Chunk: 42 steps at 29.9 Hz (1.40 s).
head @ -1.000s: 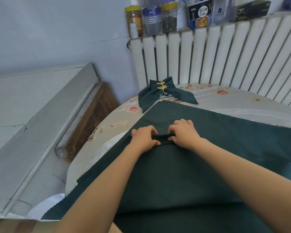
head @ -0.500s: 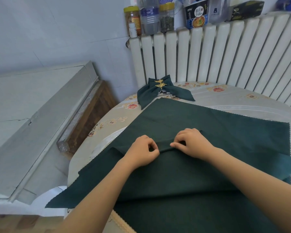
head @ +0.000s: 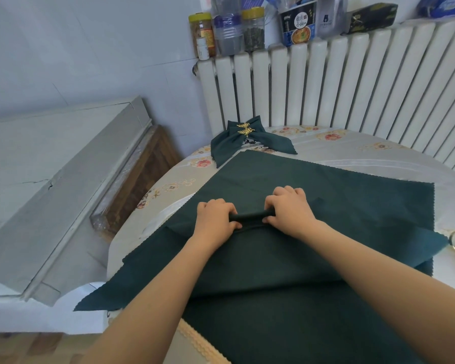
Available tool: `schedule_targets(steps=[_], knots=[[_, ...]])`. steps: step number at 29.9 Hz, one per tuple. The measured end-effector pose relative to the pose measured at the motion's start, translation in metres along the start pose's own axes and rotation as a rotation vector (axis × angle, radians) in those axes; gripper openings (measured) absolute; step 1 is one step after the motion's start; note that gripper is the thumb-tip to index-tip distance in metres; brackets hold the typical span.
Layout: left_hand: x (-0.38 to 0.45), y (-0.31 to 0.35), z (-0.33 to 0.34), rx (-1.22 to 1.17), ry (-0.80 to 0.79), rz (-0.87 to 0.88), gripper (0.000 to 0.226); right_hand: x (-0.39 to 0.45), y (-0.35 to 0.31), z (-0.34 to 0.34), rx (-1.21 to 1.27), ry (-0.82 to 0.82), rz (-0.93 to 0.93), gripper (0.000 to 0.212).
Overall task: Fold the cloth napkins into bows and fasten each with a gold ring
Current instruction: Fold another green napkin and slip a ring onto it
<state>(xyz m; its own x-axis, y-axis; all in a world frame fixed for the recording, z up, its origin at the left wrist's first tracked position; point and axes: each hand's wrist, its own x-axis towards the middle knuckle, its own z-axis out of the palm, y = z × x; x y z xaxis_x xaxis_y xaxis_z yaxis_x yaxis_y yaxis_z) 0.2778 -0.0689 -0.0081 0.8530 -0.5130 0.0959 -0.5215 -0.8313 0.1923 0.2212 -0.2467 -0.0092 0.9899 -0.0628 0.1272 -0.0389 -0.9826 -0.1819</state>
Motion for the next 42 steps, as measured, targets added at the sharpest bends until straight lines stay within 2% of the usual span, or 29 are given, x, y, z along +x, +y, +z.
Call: schedule_targets(steps=[5,8,11,15,17,19,22,24,28,31,34,38,40,42], knots=[[-0.028,0.001,0.005,0.0,0.188,0.165,0.009,-0.025,0.0,0.0,0.036,0.101,-0.105,0.019],[-0.043,-0.004,0.006,-0.045,0.144,0.215,0.014,-0.037,0.004,-0.001,0.071,0.055,-0.134,0.022],[-0.057,-0.009,0.008,-0.103,0.016,0.236,0.021,-0.048,0.01,0.001,0.112,-0.015,-0.132,0.026],[-0.067,-0.009,0.003,-0.339,-0.061,0.088,0.014,-0.054,0.009,-0.002,0.151,-0.068,-0.056,0.039],[-0.065,-0.008,0.003,-0.378,-0.054,0.005,0.013,-0.052,0.007,-0.001,0.11,-0.053,-0.012,0.03],[-0.062,-0.007,0.003,-0.317,-0.04,-0.034,0.007,-0.05,0.001,0.001,0.066,-0.038,0.02,0.026],[-0.058,-0.002,0.001,-0.245,-0.069,-0.115,0.026,-0.048,-0.004,0.001,0.064,-0.12,0.109,0.046],[-0.057,0.0,-0.003,-0.234,-0.077,-0.135,0.035,-0.048,-0.006,-0.001,0.006,-0.134,0.096,0.039],[-0.07,0.006,-0.012,-0.027,0.018,0.034,0.017,-0.066,-0.01,-0.007,-0.044,0.05,-0.033,0.023],[-0.089,0.007,-0.01,-0.073,0.097,0.12,0.012,-0.087,-0.011,-0.011,0.027,0.114,-0.107,0.016],[-0.112,0.004,-0.009,-0.142,0.04,0.174,0.014,-0.109,-0.009,-0.014,0.094,0.06,-0.148,0.015],[-0.136,-0.002,-0.01,-0.175,-0.055,0.23,0.02,-0.133,0.0,-0.014,0.19,-0.077,-0.175,0.027],[-0.143,-0.006,-0.011,-0.158,-0.084,0.243,0.025,-0.141,0.003,-0.018,0.137,-0.119,-0.191,0.034],[-0.145,-0.01,-0.01,-0.16,-0.061,0.24,0.022,-0.142,0.007,-0.018,0.043,-0.125,-0.197,0.036]])
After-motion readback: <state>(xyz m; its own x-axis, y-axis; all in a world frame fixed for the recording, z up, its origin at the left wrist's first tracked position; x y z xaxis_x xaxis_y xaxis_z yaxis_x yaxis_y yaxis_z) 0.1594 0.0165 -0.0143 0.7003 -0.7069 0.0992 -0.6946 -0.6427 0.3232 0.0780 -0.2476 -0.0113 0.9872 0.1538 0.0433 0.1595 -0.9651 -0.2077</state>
